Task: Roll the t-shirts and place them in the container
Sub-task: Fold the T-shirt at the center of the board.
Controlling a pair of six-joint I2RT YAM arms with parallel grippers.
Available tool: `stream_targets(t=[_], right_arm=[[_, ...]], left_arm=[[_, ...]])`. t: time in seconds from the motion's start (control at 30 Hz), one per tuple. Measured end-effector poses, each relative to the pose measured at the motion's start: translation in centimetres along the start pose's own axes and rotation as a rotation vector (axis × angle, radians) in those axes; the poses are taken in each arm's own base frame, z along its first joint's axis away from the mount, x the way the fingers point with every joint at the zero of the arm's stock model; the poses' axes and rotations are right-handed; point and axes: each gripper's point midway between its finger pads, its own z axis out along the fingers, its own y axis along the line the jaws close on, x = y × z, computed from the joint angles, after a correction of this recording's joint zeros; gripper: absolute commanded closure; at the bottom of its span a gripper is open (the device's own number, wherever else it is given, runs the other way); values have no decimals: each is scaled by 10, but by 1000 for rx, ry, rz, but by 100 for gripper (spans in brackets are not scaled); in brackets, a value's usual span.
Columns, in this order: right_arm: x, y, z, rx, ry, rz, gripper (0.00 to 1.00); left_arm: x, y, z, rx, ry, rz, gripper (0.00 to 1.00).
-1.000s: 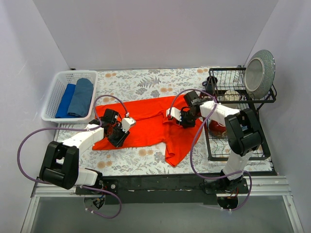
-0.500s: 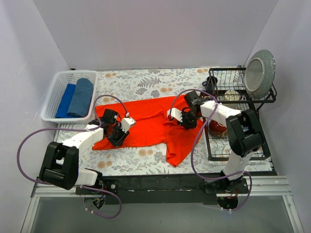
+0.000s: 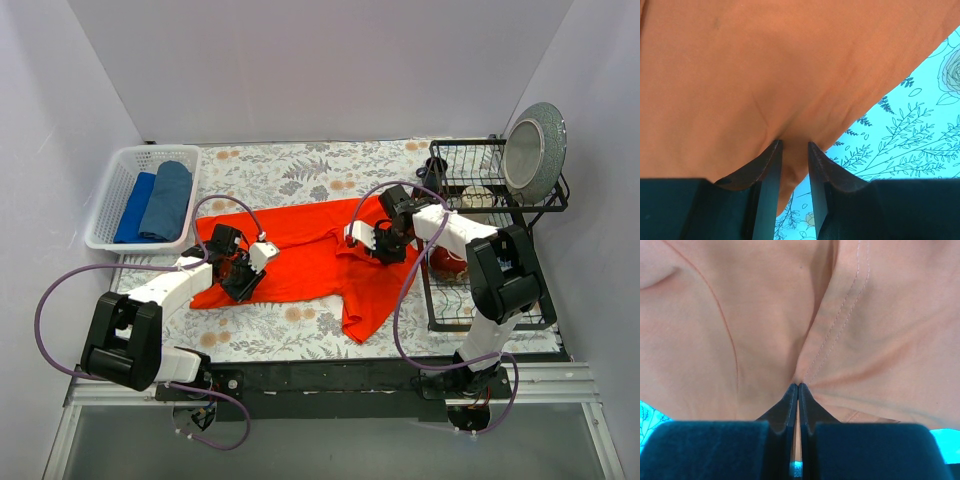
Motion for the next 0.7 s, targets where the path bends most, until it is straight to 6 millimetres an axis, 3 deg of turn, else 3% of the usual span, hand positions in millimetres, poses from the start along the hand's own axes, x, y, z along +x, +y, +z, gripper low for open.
stream_targets(t=[0.6, 0.7], right_arm=[[13, 14, -3, -60, 53, -28, 99], [14, 15, -4, -63, 58, -31, 87]], left_arm=[[0, 5, 0, -9, -3, 45, 73], [0, 5, 0, -8, -2, 58, 73]])
